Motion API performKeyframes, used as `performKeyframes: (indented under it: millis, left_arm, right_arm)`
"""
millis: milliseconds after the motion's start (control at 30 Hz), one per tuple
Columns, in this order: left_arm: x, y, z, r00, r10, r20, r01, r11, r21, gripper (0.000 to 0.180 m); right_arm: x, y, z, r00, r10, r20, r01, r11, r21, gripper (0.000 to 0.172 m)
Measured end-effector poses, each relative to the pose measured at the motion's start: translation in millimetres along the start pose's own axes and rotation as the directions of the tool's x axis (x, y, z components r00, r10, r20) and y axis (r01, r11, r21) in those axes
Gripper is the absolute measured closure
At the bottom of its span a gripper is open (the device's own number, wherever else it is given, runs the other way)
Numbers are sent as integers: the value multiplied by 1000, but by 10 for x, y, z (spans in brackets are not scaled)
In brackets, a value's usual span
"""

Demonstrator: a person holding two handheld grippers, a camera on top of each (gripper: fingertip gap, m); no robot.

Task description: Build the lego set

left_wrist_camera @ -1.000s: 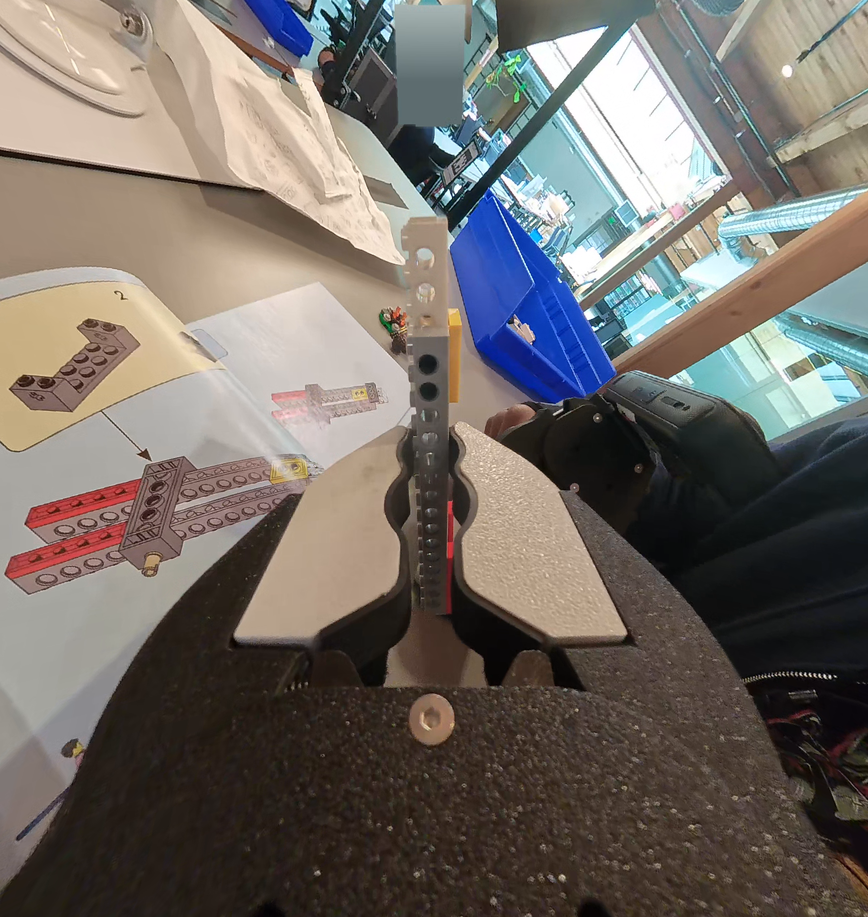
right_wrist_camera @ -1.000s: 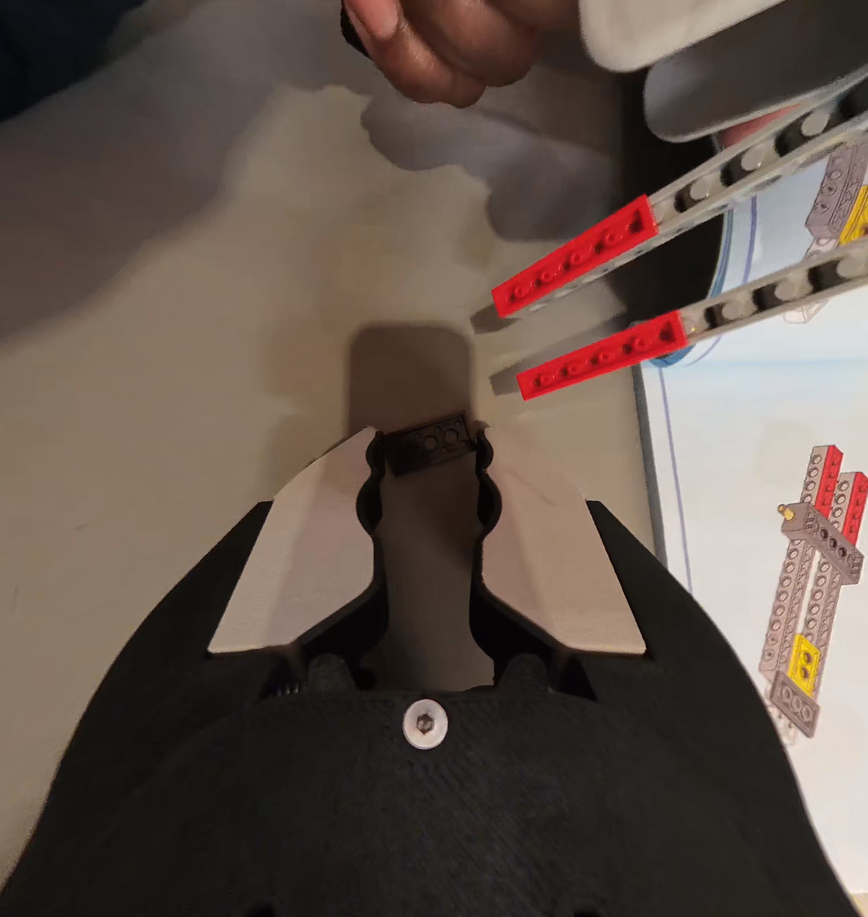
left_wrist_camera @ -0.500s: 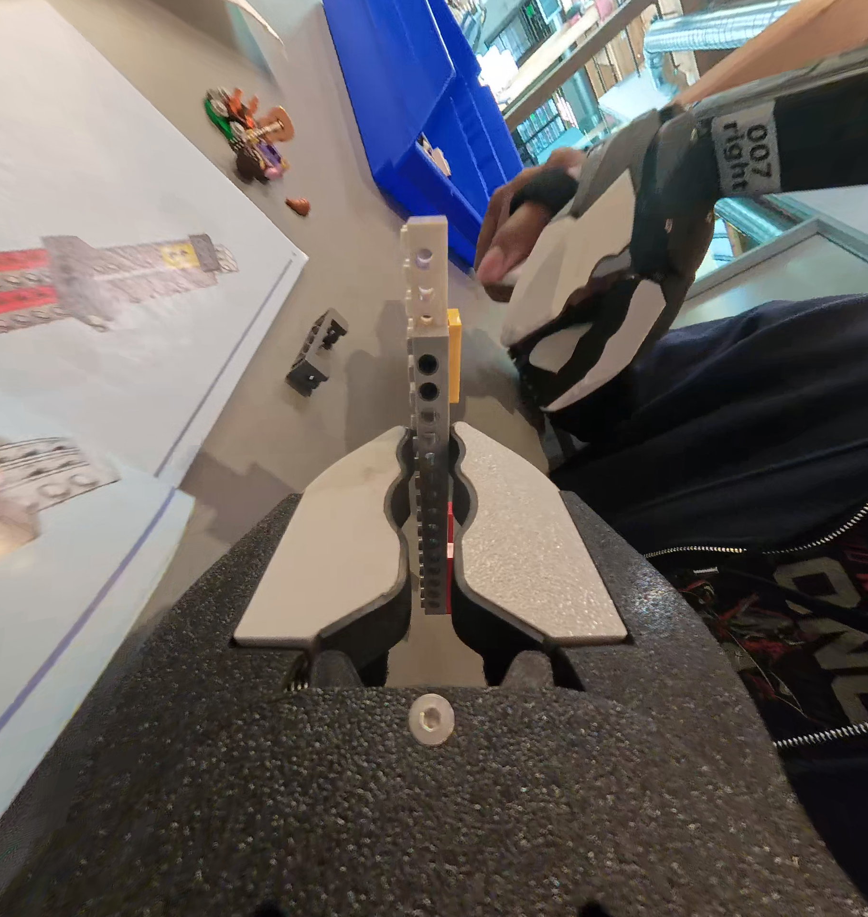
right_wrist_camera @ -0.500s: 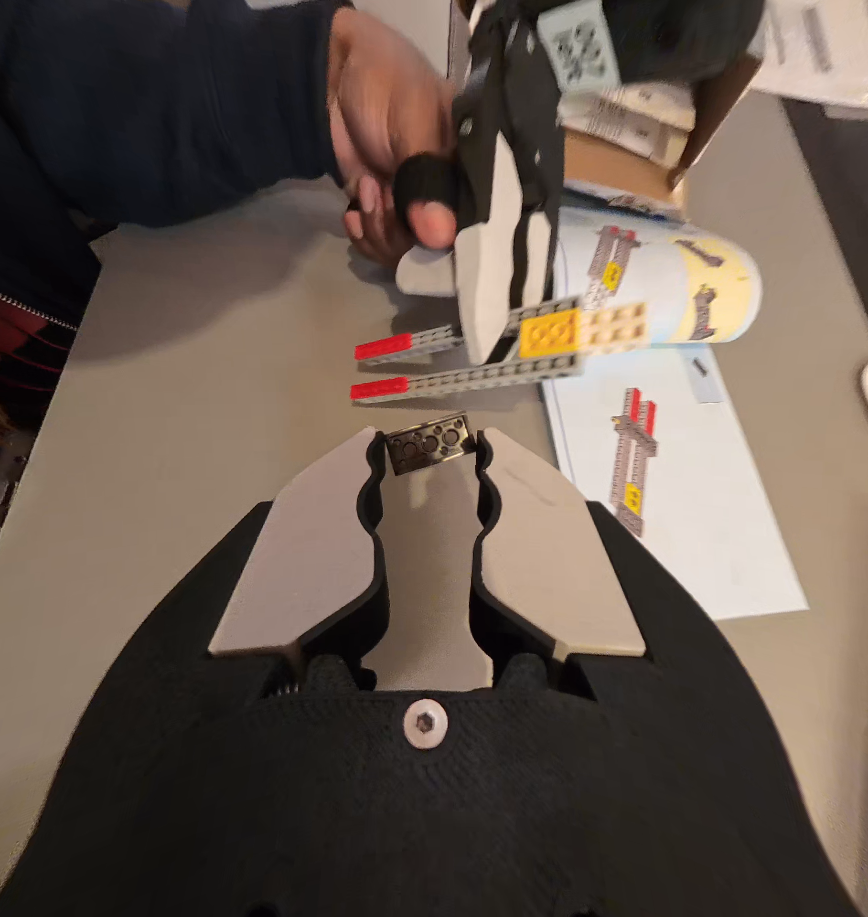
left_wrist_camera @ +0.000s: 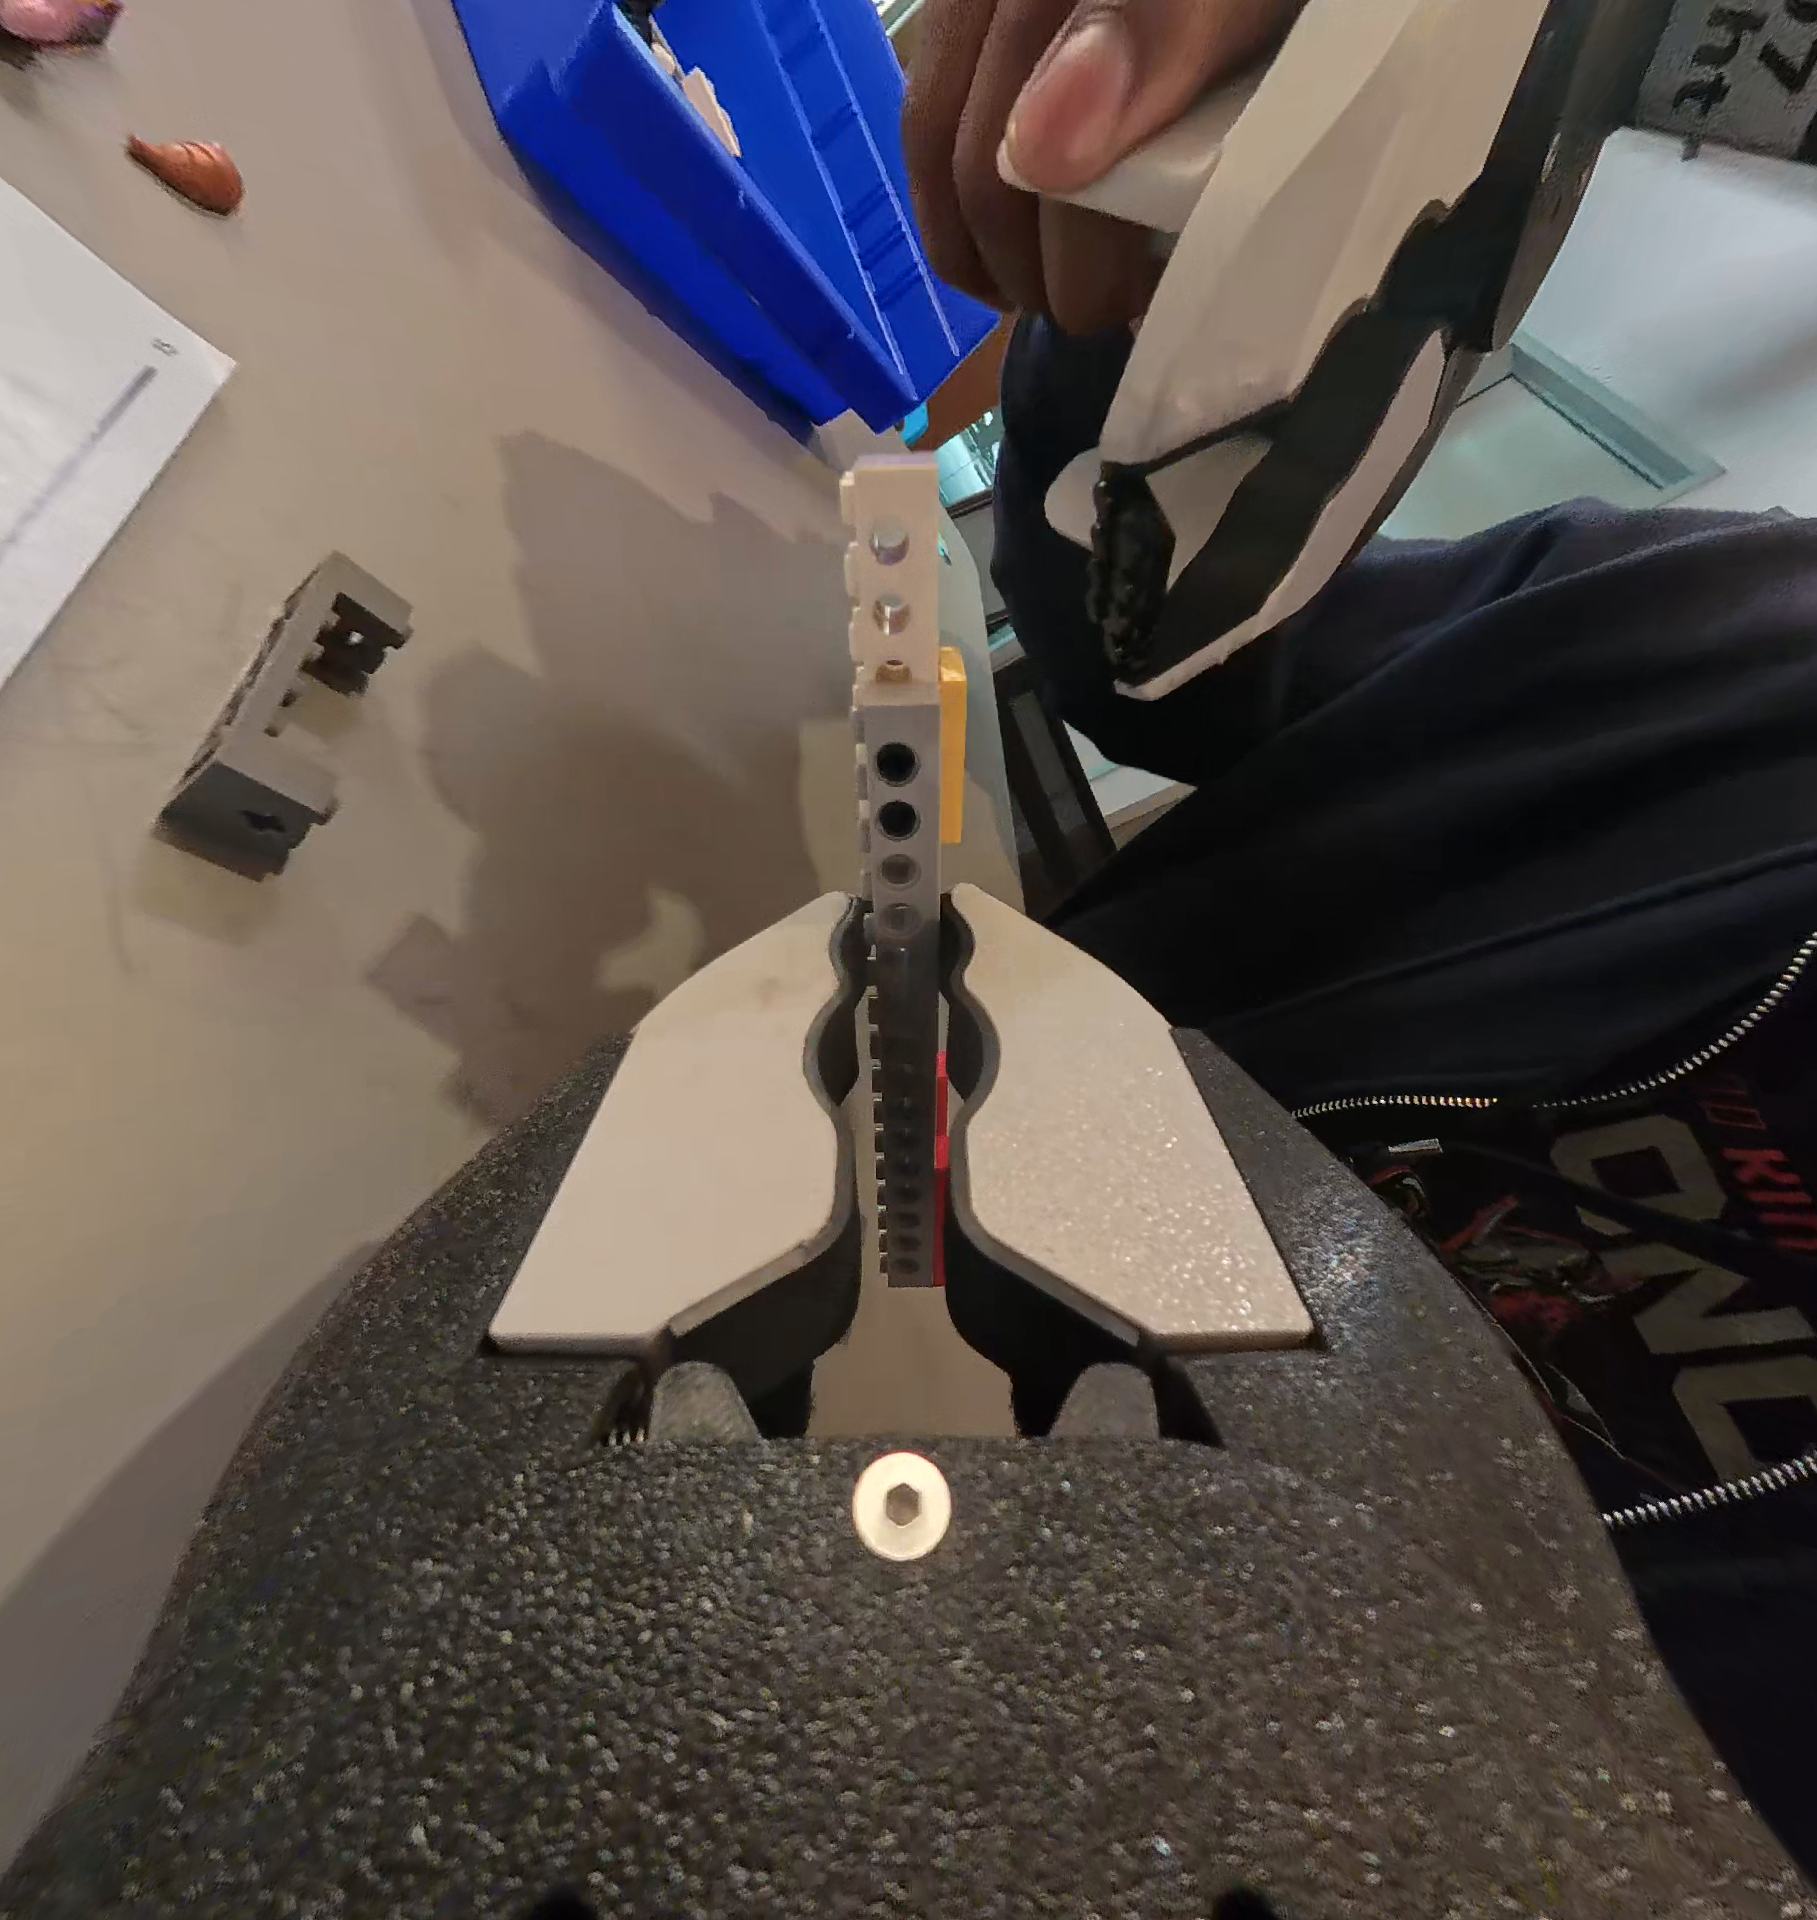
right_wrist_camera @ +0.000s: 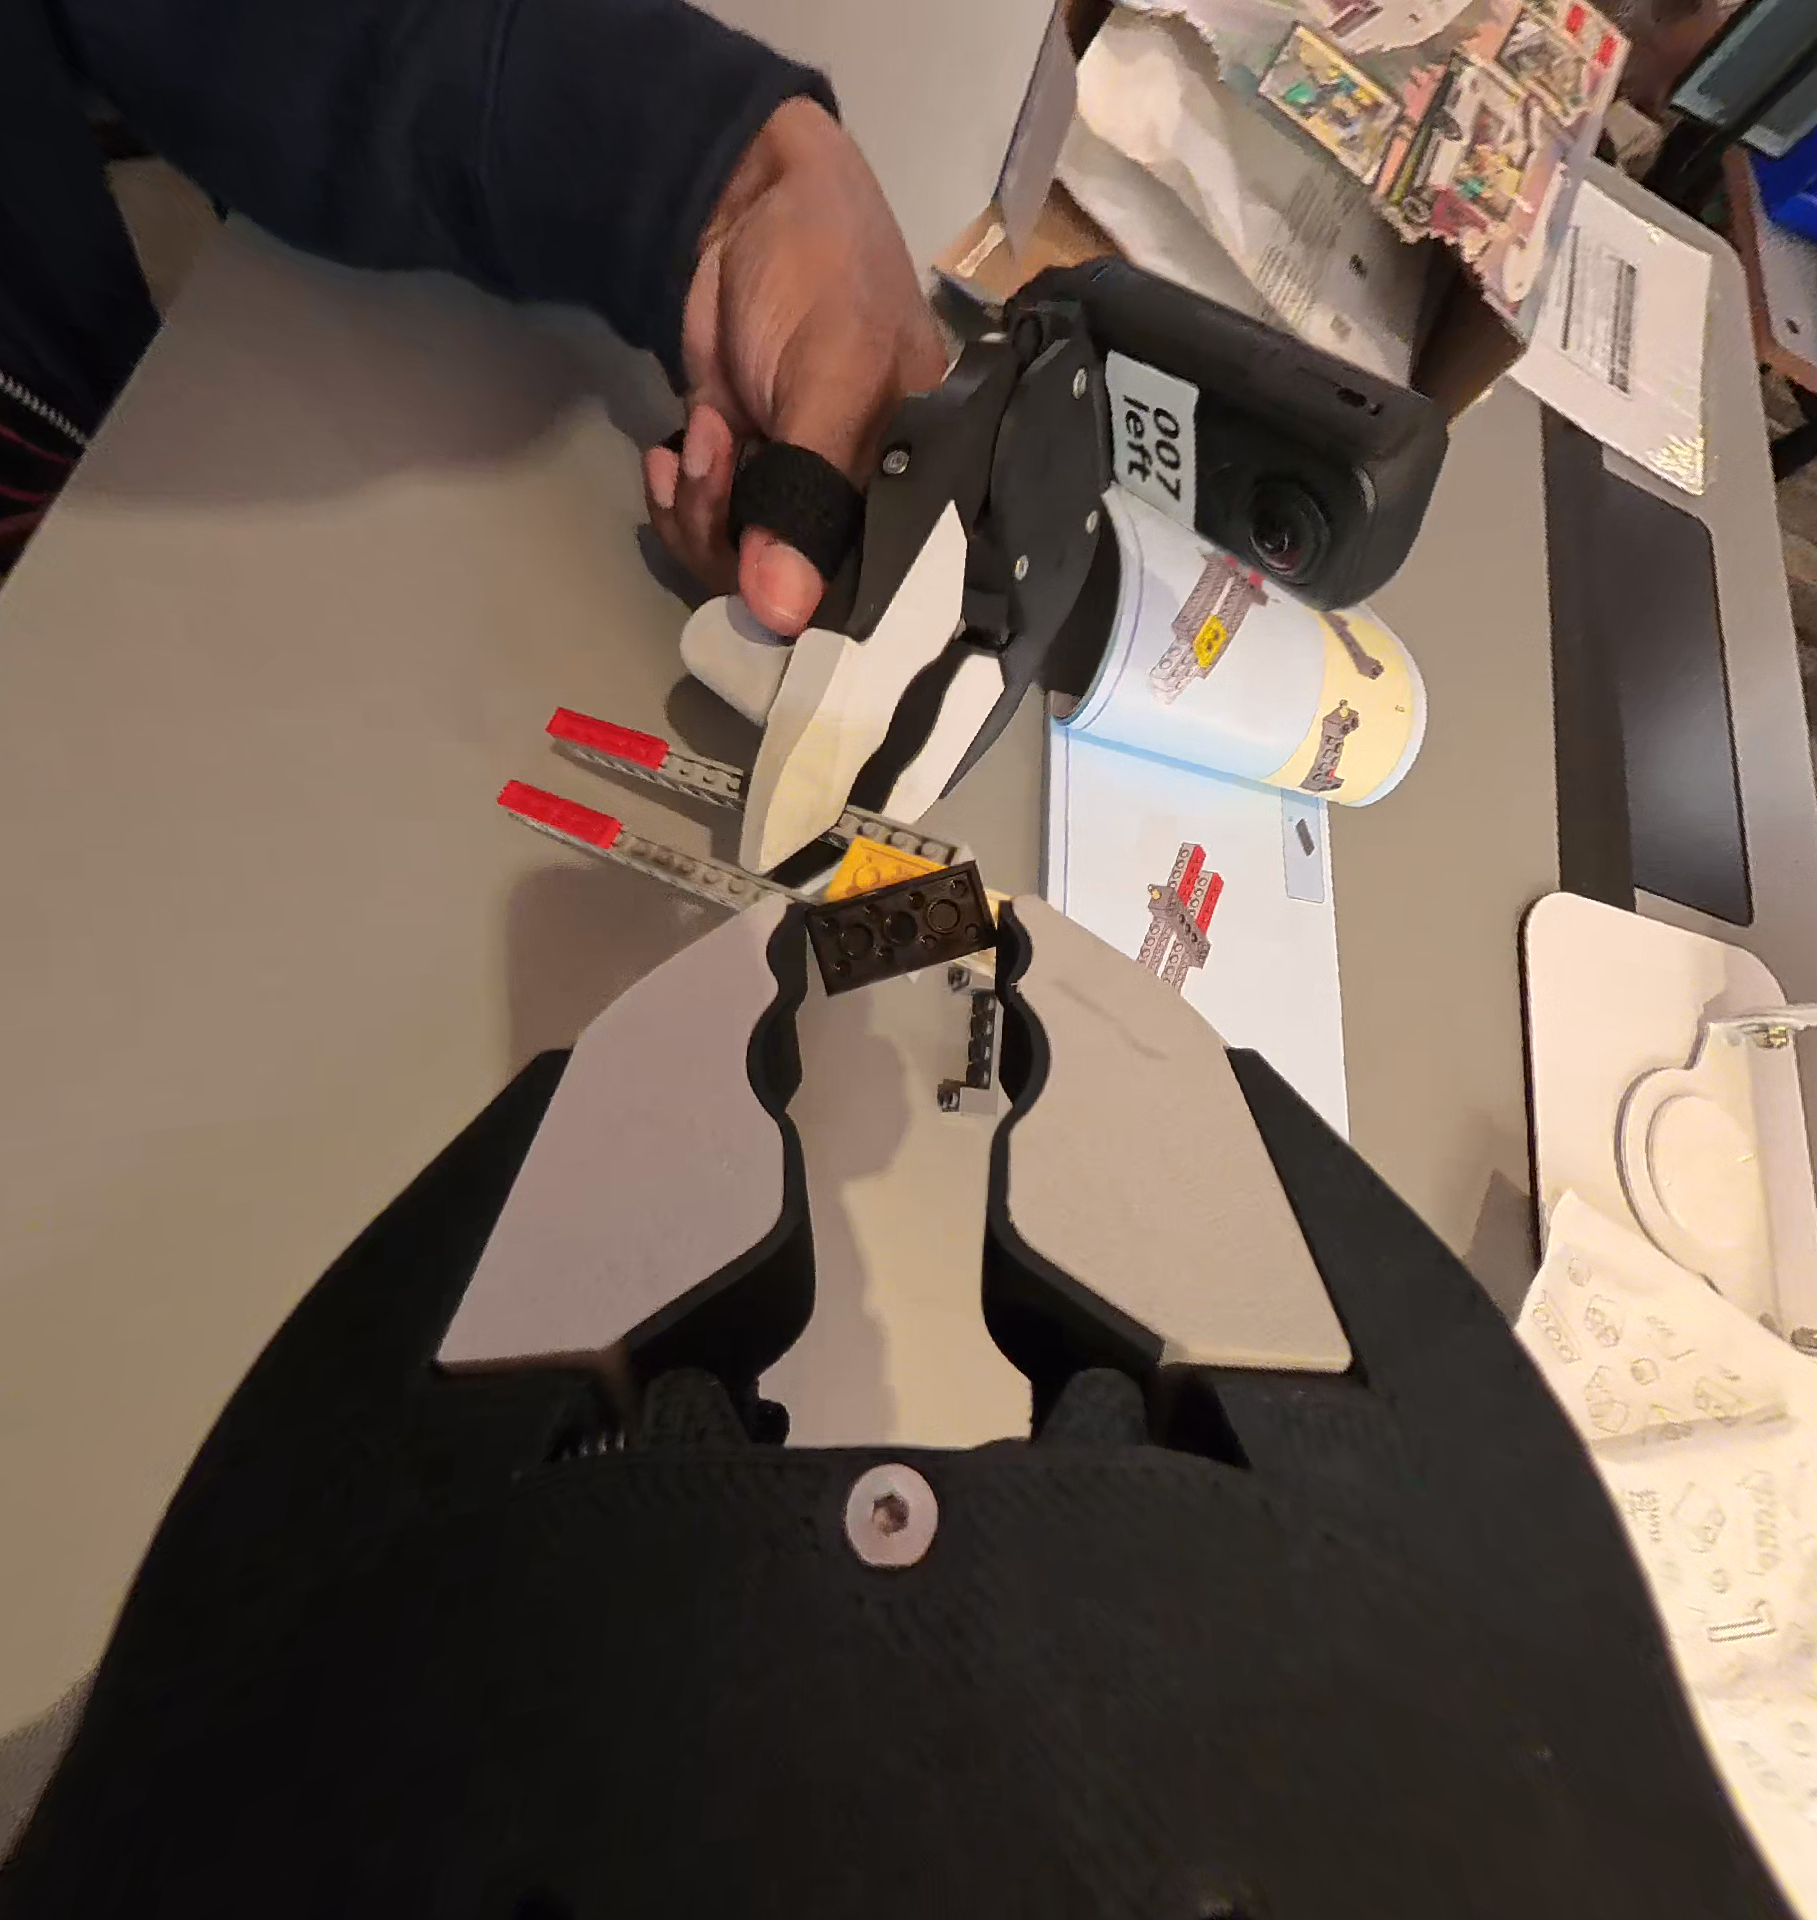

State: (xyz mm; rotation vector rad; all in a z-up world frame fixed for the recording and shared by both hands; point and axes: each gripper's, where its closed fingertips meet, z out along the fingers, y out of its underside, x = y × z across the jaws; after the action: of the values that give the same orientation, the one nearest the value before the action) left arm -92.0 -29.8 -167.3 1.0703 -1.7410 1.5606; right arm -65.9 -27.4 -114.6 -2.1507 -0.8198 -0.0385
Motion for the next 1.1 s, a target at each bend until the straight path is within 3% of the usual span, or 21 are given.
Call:
performKeyframes:
  millis: [267, 467, 1100]
  left_arm:
    - [99, 156, 272, 998, -20, -63, 16, 997, -75, 168]
    - [87, 175, 287, 998, -25, -56, 20, 996, -84, 168]
    - [82, 162, 285, 997, -36, -62, 31, 996, -79, 168]
  right_arm:
    - [-159, 85, -71, 991, -77, 107, 85, 994, -74, 137]
    - [-225, 137, -41, 986, -74, 151, 89, 992, -90, 137]
    - [-214, 104, -8, 987, -76, 143, 84, 995, -53, 137]
